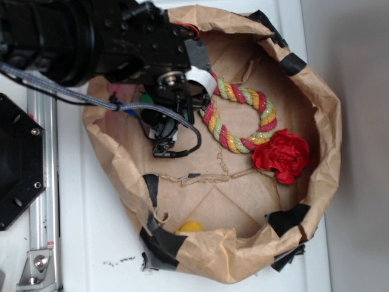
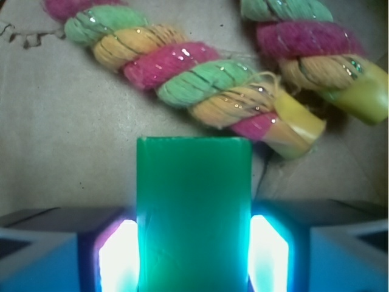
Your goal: Grab the green block.
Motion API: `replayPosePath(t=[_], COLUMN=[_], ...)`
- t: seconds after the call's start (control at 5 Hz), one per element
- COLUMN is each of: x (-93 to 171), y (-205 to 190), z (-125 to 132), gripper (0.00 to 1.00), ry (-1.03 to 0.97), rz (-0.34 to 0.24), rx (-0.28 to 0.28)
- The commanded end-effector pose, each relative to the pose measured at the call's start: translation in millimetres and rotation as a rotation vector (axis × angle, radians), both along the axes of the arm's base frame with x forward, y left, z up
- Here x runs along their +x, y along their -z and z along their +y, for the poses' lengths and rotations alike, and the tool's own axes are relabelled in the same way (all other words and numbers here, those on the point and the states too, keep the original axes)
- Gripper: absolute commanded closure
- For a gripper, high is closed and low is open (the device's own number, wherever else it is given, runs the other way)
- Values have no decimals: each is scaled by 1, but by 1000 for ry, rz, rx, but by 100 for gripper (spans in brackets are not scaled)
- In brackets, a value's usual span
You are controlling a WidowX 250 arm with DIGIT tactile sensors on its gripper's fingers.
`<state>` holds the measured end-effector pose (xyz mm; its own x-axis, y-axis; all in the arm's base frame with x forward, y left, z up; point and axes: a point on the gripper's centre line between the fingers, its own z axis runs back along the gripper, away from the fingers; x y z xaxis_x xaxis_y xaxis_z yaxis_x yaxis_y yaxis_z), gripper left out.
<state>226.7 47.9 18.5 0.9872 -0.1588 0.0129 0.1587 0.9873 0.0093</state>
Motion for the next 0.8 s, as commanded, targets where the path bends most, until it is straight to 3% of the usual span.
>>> replayPosePath(t=[0.0, 0.4, 0.6], x=[9, 60, 66], y=[-58, -125, -122], z=[-7, -45, -56], gripper=[100, 100, 100], ry=[13, -36, -41], rz=[-117, -118, -95], rx=[-37, -54, -69])
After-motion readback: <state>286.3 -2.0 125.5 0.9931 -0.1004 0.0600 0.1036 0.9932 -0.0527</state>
